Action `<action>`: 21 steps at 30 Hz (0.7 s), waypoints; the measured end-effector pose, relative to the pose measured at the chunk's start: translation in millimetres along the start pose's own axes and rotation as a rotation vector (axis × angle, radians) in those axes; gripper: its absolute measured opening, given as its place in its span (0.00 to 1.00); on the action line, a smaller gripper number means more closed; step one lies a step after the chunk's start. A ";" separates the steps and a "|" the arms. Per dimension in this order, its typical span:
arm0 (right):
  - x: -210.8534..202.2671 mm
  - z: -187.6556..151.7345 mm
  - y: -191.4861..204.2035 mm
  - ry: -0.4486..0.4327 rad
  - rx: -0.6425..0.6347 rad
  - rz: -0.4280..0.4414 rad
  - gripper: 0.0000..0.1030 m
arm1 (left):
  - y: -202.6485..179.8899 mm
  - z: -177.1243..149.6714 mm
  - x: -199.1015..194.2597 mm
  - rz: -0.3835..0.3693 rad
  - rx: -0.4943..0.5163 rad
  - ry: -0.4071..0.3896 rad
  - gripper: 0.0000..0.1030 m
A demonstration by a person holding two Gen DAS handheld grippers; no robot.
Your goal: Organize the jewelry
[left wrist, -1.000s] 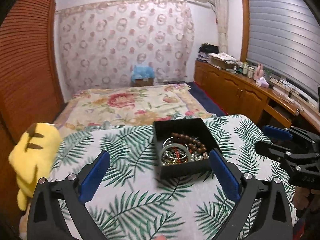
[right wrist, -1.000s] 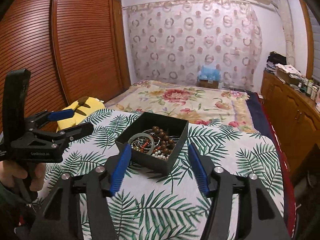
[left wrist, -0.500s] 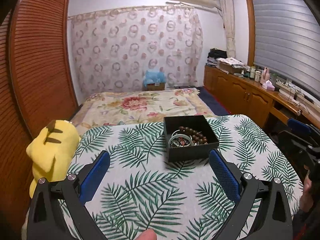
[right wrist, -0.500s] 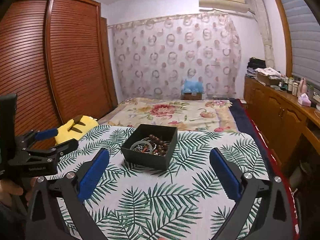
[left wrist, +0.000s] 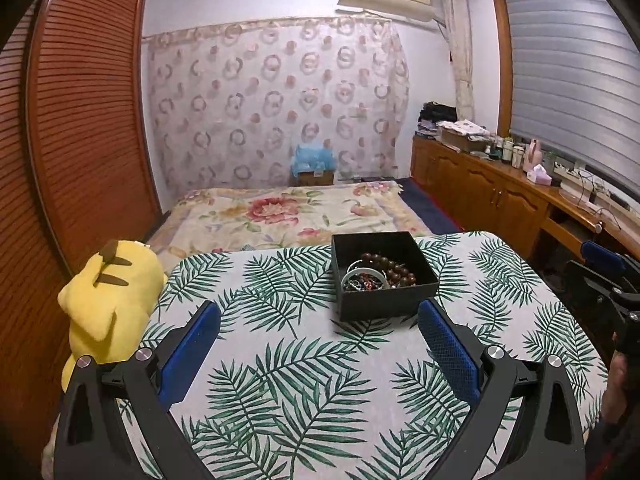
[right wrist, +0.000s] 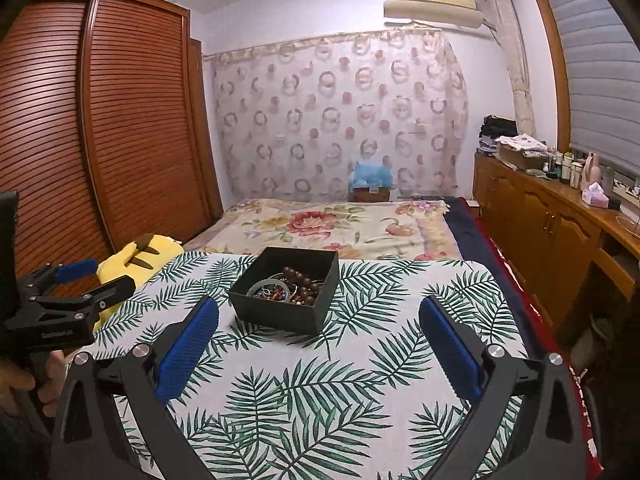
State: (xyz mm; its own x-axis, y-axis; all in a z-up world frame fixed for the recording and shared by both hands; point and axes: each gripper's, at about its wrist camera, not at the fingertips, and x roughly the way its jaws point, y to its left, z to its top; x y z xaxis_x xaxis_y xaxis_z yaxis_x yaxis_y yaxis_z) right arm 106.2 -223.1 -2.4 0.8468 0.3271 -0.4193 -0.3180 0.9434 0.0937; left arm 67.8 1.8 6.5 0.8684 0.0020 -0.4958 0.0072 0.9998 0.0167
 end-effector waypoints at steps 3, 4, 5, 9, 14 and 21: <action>-0.7 0.8 0.1 0.001 -0.002 -0.002 0.98 | -1.5 0.1 -0.8 0.000 -0.001 -0.002 0.93; -0.7 0.8 0.0 0.001 -0.001 0.000 0.98 | -1.6 -0.3 -1.5 0.000 -0.001 -0.003 0.93; -0.8 0.9 0.1 0.000 -0.001 -0.001 0.98 | -3.7 1.1 -1.5 -0.001 -0.001 -0.003 0.93; 1.3 -1.0 -0.6 0.000 0.000 0.000 0.98 | -5.1 1.1 -2.1 -0.001 0.000 -0.001 0.93; 0.6 -0.6 -0.7 -0.001 -0.001 -0.002 0.98 | -5.0 1.2 -3.5 -0.003 -0.003 -0.002 0.93; 2.1 -2.2 -0.8 0.002 0.000 -0.001 0.98 | -5.4 1.0 -3.8 -0.005 -0.003 -0.002 0.93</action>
State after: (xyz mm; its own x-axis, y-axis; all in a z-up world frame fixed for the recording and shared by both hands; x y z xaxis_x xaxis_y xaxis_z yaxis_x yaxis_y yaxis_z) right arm 107.3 -223.3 -5.3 0.8465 0.3259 -0.4210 -0.3168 0.9439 0.0936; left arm 64.9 -3.6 9.1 0.8693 -0.0033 -0.4943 0.0102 0.9999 0.0114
